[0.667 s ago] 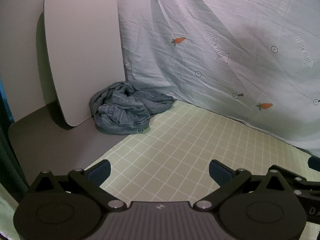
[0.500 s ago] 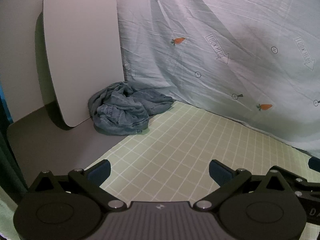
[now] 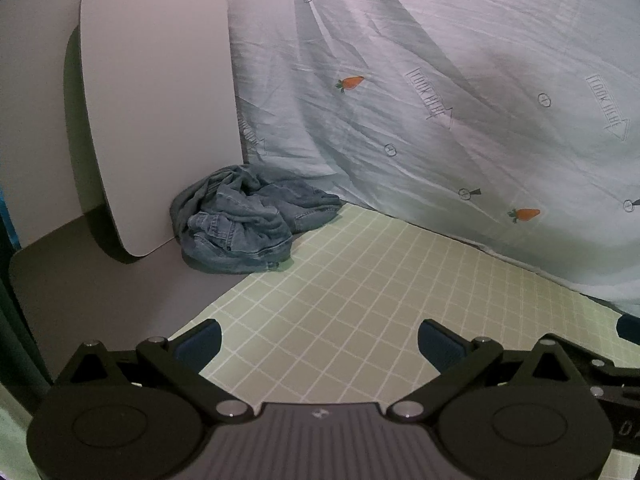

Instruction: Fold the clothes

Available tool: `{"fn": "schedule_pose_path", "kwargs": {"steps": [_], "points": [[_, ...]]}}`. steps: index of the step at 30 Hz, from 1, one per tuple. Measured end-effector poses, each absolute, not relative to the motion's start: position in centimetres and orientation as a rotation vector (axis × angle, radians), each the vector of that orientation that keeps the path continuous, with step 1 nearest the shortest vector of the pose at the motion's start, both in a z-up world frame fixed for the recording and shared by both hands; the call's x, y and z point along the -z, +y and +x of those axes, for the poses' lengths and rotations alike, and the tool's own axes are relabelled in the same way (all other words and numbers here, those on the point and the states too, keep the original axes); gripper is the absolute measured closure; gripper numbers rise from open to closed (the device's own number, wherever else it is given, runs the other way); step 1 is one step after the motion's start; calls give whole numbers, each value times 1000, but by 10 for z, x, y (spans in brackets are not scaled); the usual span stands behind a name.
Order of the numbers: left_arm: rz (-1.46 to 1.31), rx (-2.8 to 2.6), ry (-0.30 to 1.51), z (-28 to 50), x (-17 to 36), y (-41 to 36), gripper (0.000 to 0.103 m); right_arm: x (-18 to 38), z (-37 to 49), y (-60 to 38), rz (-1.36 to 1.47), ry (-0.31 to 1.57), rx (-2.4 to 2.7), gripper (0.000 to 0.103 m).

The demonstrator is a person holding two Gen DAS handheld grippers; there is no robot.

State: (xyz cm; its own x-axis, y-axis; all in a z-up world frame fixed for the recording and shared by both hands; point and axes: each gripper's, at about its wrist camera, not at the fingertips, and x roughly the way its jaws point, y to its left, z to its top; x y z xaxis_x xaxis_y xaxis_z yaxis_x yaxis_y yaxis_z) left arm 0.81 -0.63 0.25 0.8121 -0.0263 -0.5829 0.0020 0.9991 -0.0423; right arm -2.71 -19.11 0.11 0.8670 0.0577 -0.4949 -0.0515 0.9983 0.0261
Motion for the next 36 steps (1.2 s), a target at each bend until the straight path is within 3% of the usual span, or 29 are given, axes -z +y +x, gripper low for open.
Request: {"fn": "schedule_pose_path", "kwargs": {"steps": [36], "points": [[-27,32,620,10,0,-5,0,1,-24,-192,26,520,-63,0]]}}
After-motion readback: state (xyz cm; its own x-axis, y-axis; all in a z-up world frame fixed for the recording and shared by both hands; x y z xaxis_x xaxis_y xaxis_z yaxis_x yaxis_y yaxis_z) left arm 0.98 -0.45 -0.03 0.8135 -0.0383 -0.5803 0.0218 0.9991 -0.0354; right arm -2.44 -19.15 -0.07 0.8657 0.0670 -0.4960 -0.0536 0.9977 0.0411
